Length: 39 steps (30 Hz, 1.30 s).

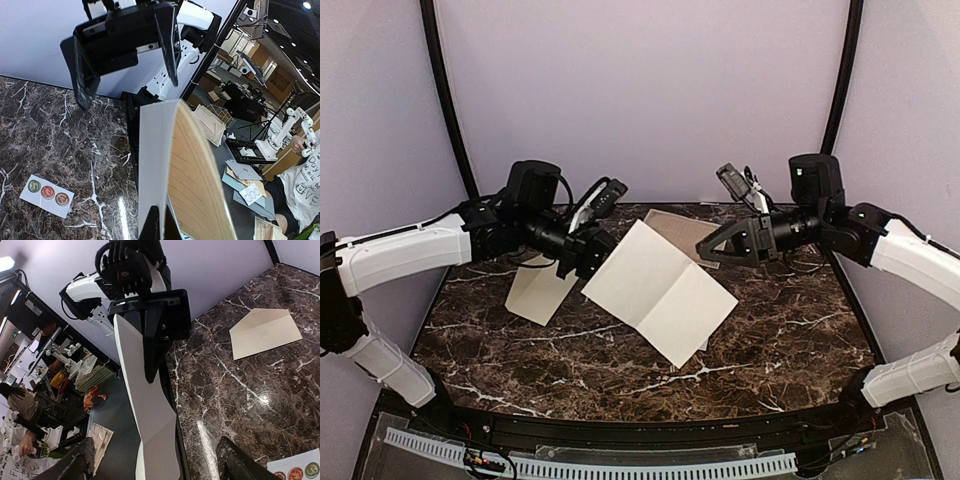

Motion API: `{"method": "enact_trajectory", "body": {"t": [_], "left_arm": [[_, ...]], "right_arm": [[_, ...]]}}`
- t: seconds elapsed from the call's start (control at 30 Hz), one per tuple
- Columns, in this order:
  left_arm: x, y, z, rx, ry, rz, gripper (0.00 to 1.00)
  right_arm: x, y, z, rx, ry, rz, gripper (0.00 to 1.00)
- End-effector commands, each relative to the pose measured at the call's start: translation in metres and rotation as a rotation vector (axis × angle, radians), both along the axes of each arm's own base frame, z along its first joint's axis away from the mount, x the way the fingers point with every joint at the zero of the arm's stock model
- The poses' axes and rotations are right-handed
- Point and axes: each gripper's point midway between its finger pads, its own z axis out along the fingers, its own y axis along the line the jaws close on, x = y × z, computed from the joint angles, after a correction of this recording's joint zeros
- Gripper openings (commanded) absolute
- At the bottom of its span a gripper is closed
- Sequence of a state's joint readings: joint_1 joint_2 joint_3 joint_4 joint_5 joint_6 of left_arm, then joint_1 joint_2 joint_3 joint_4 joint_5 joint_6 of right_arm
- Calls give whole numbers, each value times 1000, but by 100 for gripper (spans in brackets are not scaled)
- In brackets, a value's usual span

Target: Place the letter into the envelope and seal it

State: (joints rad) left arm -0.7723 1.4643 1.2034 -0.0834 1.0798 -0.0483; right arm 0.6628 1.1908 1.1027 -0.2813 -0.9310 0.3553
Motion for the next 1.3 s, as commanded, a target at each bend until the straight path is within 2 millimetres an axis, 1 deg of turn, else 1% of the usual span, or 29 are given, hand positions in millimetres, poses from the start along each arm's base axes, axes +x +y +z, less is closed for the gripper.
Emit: {"method": "enact_trajectory", "body": {"t": [0.0,0.03,0.17,0.37,0.43,0.5,0.53,0.63,0.67,0.7,0.73,0.77,0.8,0.83,0.97,1.03,1.13,1.17,1.2,1.27], "left_arm": [[-8,0,11,3,36,-48,0],[-7,-1,14,2,28,-48,0],[-3,-3,13,28,30,-33,0],[3,-3,13,48,16,5,0],[3,-3,14,44,13,6,0],[3,-3,14,42,15,5,0],[3,-4,14,42,14,5,0],[3,-4,14,43,20,4,0],[3,-4,14,44,24,6,2],[3,-4,15,43,24,9,10],[3,-3,15,44,30,11,14],[3,-3,17,39,26,14,20],[3,-1,19,38,20,25,24],[3,0,21,37,15,33,31],[8,10,34,28,-26,105,45],[11,18,44,13,-42,142,47],[16,34,63,-21,-78,196,46],[23,41,68,-28,-87,227,47],[26,47,75,-37,-98,253,48],[42,59,86,-40,-127,337,51]], "right_arm": [[-21,11,-11,21,27,96,75],[-24,13,-12,23,28,104,72],[-32,19,-15,15,27,122,56],[-32,22,-29,-38,40,103,43],[-31,22,-34,-52,47,98,36],[-32,22,-38,-61,51,96,28],[-31,23,-39,-65,50,91,22],[-25,23,-39,-69,30,57,0],[-21,23,-39,-70,20,37,0],[-18,23,-38,-69,7,13,0],[-15,23,-36,-66,-5,-2,0],[-13,22,-34,-63,-18,-20,0],[-11,21,-32,-61,-28,-37,0],[-9,20,-30,-58,-38,-50,0],[-9,18,-20,-38,-67,-63,0],[-9,17,-15,-35,-83,-69,0],[-6,14,-8,-33,-123,-91,0],[-8,12,-5,-28,-138,-90,0],[-9,11,-4,-25,-152,-89,0],[-9,8,-1,-27,-180,-96,0]]}}
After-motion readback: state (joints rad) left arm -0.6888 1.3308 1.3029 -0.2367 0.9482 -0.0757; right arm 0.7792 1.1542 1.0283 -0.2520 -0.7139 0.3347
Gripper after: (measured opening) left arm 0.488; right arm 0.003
